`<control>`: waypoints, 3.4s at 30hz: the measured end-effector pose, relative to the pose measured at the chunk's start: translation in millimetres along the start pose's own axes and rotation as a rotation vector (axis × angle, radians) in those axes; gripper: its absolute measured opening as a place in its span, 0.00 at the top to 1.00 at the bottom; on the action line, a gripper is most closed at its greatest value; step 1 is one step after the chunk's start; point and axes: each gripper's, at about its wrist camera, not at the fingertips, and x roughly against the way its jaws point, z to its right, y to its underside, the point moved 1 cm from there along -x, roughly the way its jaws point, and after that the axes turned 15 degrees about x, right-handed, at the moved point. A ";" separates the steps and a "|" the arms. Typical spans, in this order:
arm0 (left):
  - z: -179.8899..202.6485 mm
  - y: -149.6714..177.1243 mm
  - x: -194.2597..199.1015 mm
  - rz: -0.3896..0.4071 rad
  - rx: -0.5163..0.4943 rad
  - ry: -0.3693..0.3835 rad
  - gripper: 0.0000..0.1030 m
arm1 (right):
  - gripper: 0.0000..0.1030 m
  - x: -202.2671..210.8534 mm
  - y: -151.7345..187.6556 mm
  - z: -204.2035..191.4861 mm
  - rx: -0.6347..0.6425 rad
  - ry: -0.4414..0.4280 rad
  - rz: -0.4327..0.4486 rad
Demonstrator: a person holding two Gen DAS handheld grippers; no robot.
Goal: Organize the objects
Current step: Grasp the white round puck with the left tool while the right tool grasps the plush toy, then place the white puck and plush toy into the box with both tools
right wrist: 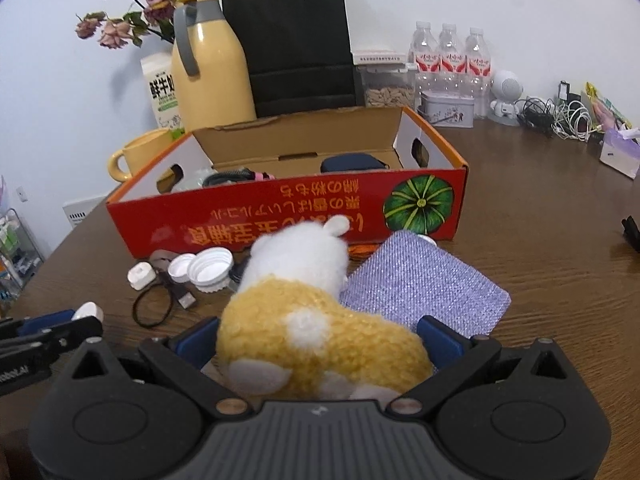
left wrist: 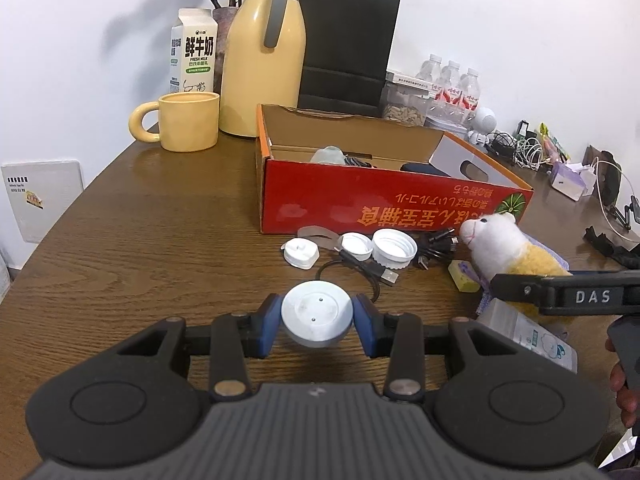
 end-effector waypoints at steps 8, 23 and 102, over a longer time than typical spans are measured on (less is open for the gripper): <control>0.4 0.2 -3.0 -0.004 0.001 -0.008 0.61 | 0.06 -4.6 4.9 4.4 -0.011 -0.019 0.008; 28.5 -6.3 3.9 0.043 -0.042 -0.007 0.61 | 0.12 23.6 8.4 8.6 0.097 -0.040 0.149; 93.0 -114.2 -72.6 0.221 -0.045 -0.129 0.00 | 0.00 -37.5 -94.4 63.2 0.169 -0.041 0.317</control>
